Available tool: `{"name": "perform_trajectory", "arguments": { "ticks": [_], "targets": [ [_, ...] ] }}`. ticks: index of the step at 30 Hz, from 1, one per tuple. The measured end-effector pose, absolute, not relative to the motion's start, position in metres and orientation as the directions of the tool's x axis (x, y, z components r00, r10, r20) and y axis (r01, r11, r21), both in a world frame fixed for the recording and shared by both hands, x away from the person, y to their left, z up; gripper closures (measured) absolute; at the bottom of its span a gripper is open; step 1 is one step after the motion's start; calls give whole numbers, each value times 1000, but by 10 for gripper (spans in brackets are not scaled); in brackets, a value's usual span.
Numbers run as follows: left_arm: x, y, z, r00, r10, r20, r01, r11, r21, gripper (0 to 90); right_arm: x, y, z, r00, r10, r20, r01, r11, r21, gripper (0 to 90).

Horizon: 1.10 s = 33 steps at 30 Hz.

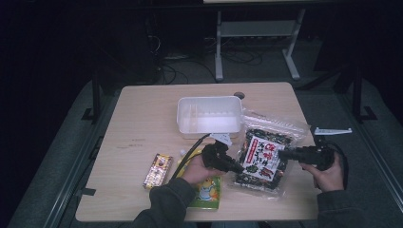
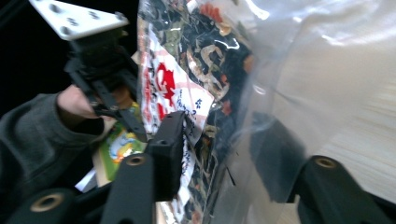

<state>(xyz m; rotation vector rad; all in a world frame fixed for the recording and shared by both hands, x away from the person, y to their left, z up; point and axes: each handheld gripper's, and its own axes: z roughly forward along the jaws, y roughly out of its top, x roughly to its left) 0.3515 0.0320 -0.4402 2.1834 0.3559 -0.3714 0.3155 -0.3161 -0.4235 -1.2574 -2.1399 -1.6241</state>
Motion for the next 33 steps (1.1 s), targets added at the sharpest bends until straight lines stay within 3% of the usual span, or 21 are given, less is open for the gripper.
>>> {"name": "perform_trajectory", "arguments": {
  "ticks": [2,15,20,33],
  "targets": [
    [352,33,-440,916,124,-381,379,-580,721,718,312,-320,-418,-648,479,593,690,38,723,720],
    [346,34,-433,925,125,-360,365,-564,741,632,292,-314,-385,-694,482,534,651,104,752,766],
    [343,40,-425,929,152,-338,364,-545,755,525,283,-312,-367,-707,523,477,621,135,772,768],
    [330,74,-414,938,220,-268,346,-577,740,427,275,-318,-349,-704,569,426,574,102,813,768]
  ]
}}
